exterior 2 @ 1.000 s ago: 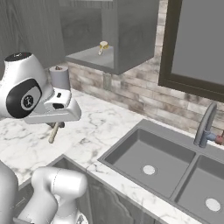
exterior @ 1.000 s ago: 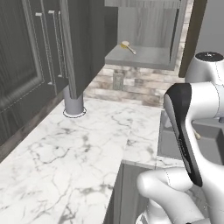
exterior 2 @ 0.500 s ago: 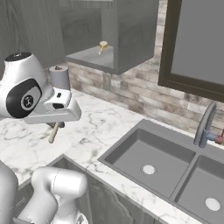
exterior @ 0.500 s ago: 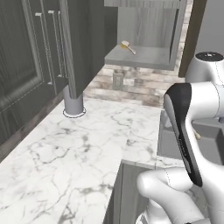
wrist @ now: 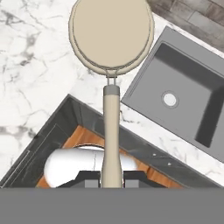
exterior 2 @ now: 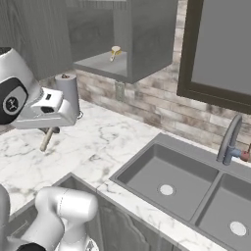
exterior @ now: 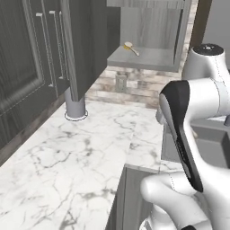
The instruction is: Pick up the dish brush and dish brush from the sink, and place them back in the cabinet, and close the cabinet door.
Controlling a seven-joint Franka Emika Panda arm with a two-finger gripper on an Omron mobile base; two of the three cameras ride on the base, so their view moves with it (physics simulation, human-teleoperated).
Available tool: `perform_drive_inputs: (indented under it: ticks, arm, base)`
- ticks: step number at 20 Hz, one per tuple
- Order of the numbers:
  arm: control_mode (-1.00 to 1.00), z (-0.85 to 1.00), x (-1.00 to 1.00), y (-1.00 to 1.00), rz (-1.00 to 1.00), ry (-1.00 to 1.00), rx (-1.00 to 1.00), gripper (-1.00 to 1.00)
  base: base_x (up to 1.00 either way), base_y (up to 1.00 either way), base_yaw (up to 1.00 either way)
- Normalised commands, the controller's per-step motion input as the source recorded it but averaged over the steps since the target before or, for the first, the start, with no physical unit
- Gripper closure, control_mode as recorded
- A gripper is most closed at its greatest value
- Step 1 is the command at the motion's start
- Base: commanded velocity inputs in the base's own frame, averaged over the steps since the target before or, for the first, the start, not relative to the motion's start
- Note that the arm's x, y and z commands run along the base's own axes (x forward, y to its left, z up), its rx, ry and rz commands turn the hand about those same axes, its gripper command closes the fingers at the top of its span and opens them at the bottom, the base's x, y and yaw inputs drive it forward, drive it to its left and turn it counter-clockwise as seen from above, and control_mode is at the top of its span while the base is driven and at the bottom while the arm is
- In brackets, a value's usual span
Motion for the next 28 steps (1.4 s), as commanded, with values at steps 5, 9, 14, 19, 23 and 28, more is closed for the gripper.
perform_drive_inputs:
  ticks: [5, 9, 14, 19, 23, 28]
  arm:
    - [-1.0, 0.36, 0.14, 0.23, -0.1, -0.08, 0.0, 1.0]
    - [-1.0, 0.34, 0.41, 0.11, -0.13, -0.03, 0.0, 1.0]
    - [-1.0, 0.2, 0.52, 0.01, -0.17, -0.01, 0.0, 1.0]
    - [-1.0, 0.16, 0.53, 0.0, -0.17, -0.01, 0.0, 1.0]
    - [-1.0, 0.29, 0.43, 0.0, -0.13, -0.06, 0.0, 1.0]
    - [-1.0, 0.29, 0.29, 0.0, -0.05, -0.11, 0.0, 1.0]
  base:
    - [0.0, 0.0, 0.0]
    - [0.0, 0.0, 0.0]
    - [0.0, 0.0, 0.0]
    - [0.0, 0.0, 0.0]
    - [0.0, 0.0, 0.0]
    - [0.0, 0.0, 0.0]
